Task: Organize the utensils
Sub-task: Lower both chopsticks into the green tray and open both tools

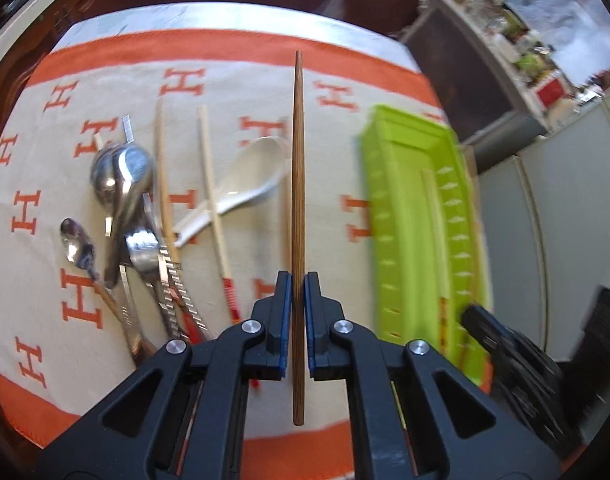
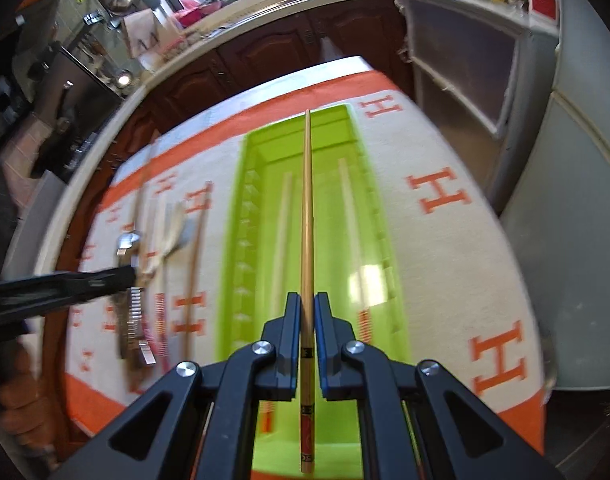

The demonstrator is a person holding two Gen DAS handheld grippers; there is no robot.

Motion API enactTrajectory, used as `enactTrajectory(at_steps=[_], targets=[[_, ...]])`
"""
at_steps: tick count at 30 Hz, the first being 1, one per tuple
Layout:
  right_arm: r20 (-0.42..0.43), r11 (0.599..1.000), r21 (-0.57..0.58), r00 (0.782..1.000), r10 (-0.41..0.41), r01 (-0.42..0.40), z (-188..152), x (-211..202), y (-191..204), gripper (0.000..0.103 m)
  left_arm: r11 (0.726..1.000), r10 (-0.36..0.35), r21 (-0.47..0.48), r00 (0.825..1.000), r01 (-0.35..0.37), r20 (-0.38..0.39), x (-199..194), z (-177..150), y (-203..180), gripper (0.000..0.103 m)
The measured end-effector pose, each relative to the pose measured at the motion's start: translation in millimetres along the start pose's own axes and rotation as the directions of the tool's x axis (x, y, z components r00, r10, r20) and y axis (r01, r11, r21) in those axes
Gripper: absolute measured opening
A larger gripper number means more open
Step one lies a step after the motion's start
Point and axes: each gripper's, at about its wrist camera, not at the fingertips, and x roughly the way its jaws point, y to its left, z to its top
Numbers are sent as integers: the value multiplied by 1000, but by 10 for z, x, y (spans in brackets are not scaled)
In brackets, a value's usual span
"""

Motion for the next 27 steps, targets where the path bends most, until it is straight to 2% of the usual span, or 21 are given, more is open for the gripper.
enactTrajectory(at_steps=[2, 4, 6, 16, 19, 24, 26, 27], targets=[[8, 1000, -1, 1000, -24, 24, 13, -1, -41, 12, 999, -29, 30, 1000, 29, 3, -70, -6, -158, 4], [10, 1000, 20, 1000, 3, -3, 18, -27, -93, 18, 997, -56, 54, 998, 56, 0, -124, -15, -302, 4], [29, 998, 47, 999, 33, -35, 18, -89, -147, 19, 994, -71, 78, 997, 71, -2, -178, -59, -423, 4], [128, 993, 113, 991, 29, -43, 47, -413, -326, 19, 984, -101, 143, 994, 105, -36, -88, -112, -1034, 4], [136, 992, 124, 990, 23, -40, 41, -456, -358, 19, 984, -114, 130, 991, 124, -76, 48, -131, -1072, 4], [131, 989, 137, 991, 32, -50, 19, -458, -396, 19, 986, -88, 133, 992, 100, -94, 147, -156, -1072, 6], [129, 990, 132, 991, 37, -54, 16, -450, -374, 19, 987, -81, 131, 992, 93, -92, 128, -175, -1056, 12], [128, 990, 128, 991, 39, -55, 13, -448, -359, 19, 988, -77, 129, 993, 88, -88, 114, -176, -1033, 18]])
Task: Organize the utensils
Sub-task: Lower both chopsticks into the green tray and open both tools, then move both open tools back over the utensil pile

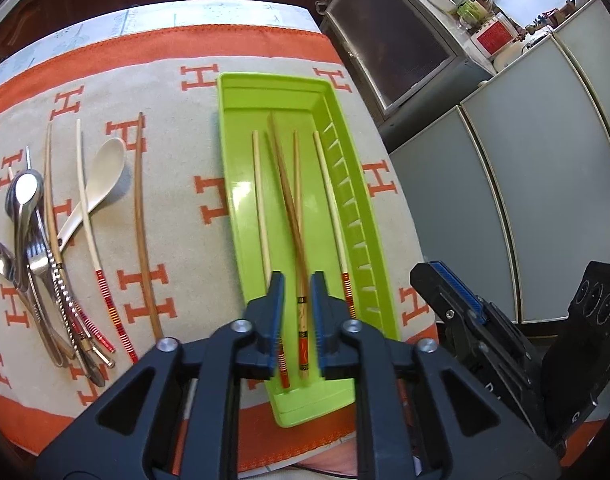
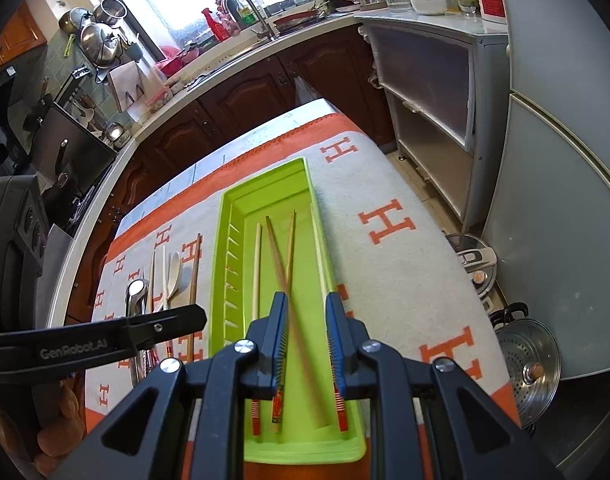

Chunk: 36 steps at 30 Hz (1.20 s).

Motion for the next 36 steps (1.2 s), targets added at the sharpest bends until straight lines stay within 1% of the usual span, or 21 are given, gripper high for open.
enactTrajectory(at_steps=[1, 3, 4, 7, 13, 20, 30, 36], targets=[[0, 1000, -5, 1000, 1, -1, -10, -4, 21, 19, 1000, 8, -3, 1000, -8, 8, -29, -20, 23, 25], [-2, 1000, -15, 1000, 6, -6, -18, -5, 61, 19, 1000, 27, -10, 999, -27, 28, -98, -63, 90, 32], [-3, 1000, -21, 1000, 10, -10, -28, -7, 80, 19, 999, 41, -11, 998, -41, 39, -138, -89, 129, 34], [-12, 999, -41, 1000, 22, -22, -60, 1, 159, 19, 996, 85, -11, 994, -84, 64, -231, -161, 245, 35], [-38, 996, -84, 999, 29, -32, -108, 39, 337, 19, 987, 160, -47, 982, -156, 98, -406, -324, 588, 35], [-59, 991, -128, 998, 35, -42, -162, 59, 589, 19, 966, 256, -67, 954, -249, 153, -589, -455, 893, 35], [-117, 977, -205, 993, 33, -57, -214, 207, 957, 19, 950, 312, -88, 930, -300, 192, -703, -495, 1153, 35], [-154, 972, -224, 988, 29, -64, -216, 351, 1133, 19, 942, 335, -111, 921, -318, 198, -709, -499, 1335, 35]])
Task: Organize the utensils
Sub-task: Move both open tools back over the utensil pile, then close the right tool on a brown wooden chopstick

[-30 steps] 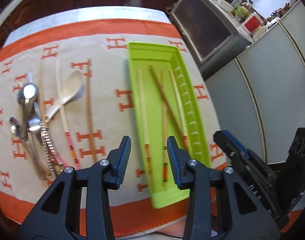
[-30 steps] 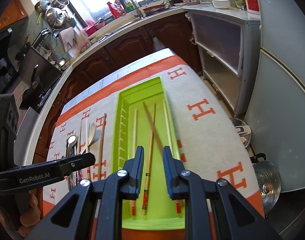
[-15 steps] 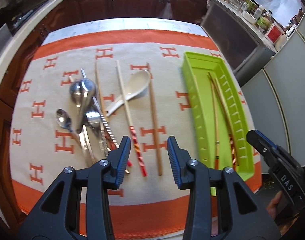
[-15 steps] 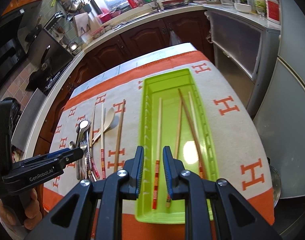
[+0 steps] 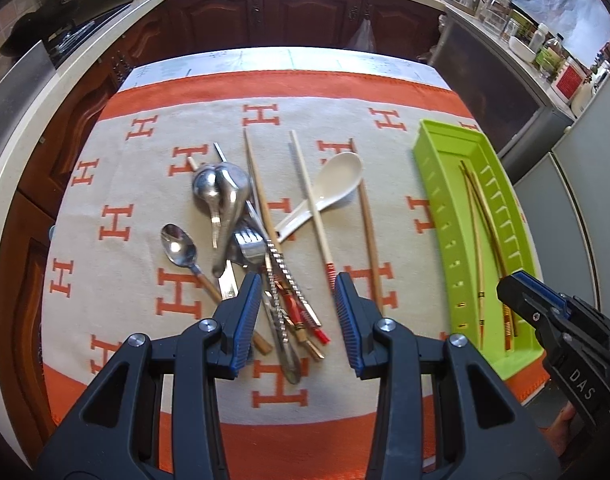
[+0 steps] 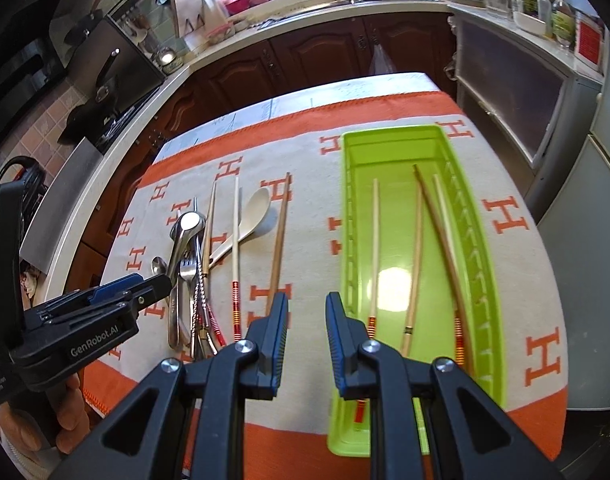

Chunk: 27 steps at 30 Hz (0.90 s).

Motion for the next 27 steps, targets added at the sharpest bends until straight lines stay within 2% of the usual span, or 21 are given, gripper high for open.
enactTrajectory(at_steps=[17, 27], targets=[[-148, 999, -50, 989, 9, -16, 224, 729, 369, 19, 998, 22, -62, 999, -24, -35, 342, -23, 457, 35], [-208, 991, -104, 972, -109, 89, 247, 1239, 434, 19, 998, 7, -67, 1000, -9, -28, 402, -9, 547, 35]])
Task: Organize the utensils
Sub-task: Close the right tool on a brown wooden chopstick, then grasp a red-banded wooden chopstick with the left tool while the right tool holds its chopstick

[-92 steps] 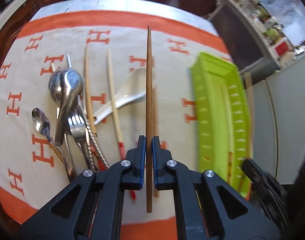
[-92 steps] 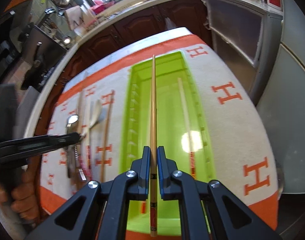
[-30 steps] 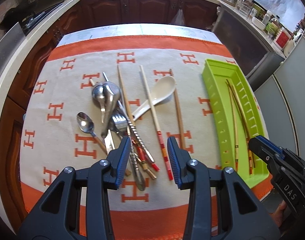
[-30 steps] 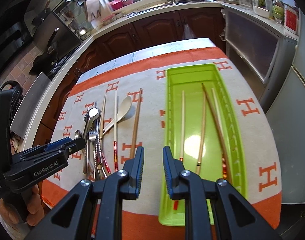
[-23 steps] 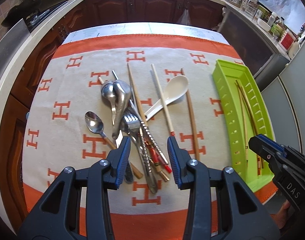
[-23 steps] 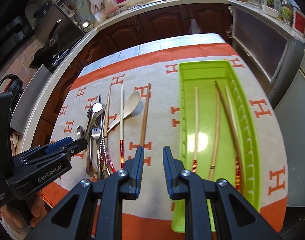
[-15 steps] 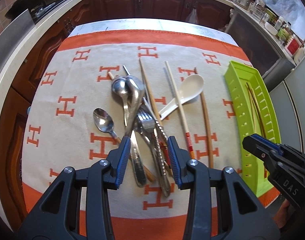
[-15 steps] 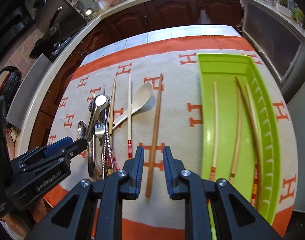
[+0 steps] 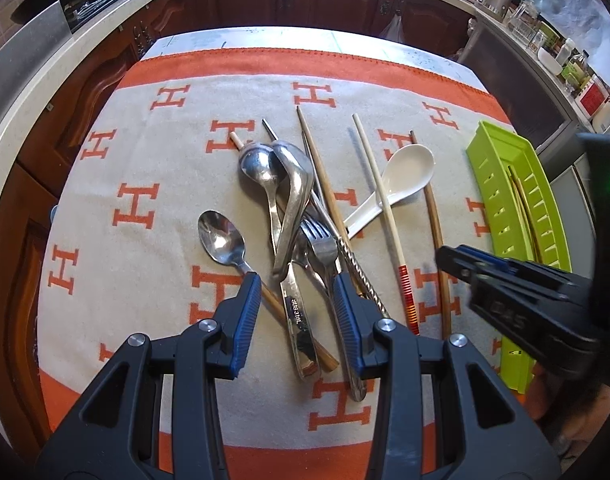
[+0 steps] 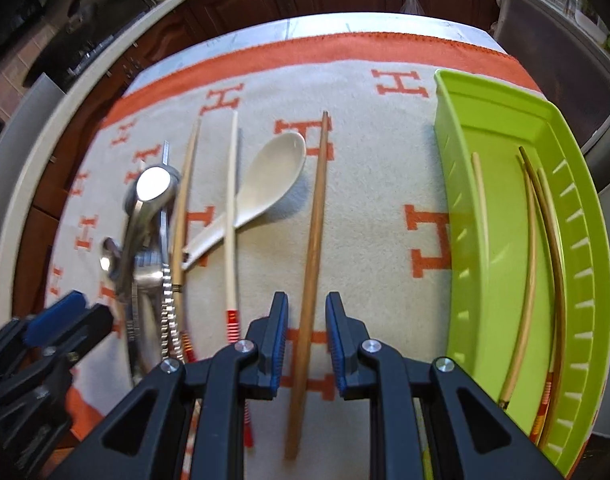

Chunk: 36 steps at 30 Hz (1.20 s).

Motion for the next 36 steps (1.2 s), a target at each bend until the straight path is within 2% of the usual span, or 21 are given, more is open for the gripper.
enactTrajectory(at_steps=[7, 9, 14, 21, 25, 36], targets=[[54, 990, -94, 993, -101, 106, -48, 22, 166, 18, 999, -35, 11, 999, 35, -3, 23, 50, -76, 35], [71, 989, -81, 991, -117, 123, -49, 21, 147, 7, 999, -45, 13, 999, 45, -4, 42, 83, -114, 35], [74, 999, 22, 997, -30, 29, -28, -14, -55, 6, 998, -66, 8, 998, 67, -17, 138, 185, -204, 35], [144, 995, 82, 989, 38, -50, -93, -281, -208, 6, 994, -106, 8, 993, 107, -56, 359, 309, -357, 35], [169, 992, 99, 984, 58, -76, -119, -407, -270, 6, 993, -120, 2, 988, 121, -96, 498, 330, -417, 35], [192, 985, 112, 976, 106, -129, -212, -574, -379, 6, 995, -82, 48, 990, 88, -112, 662, 402, -658, 35]])
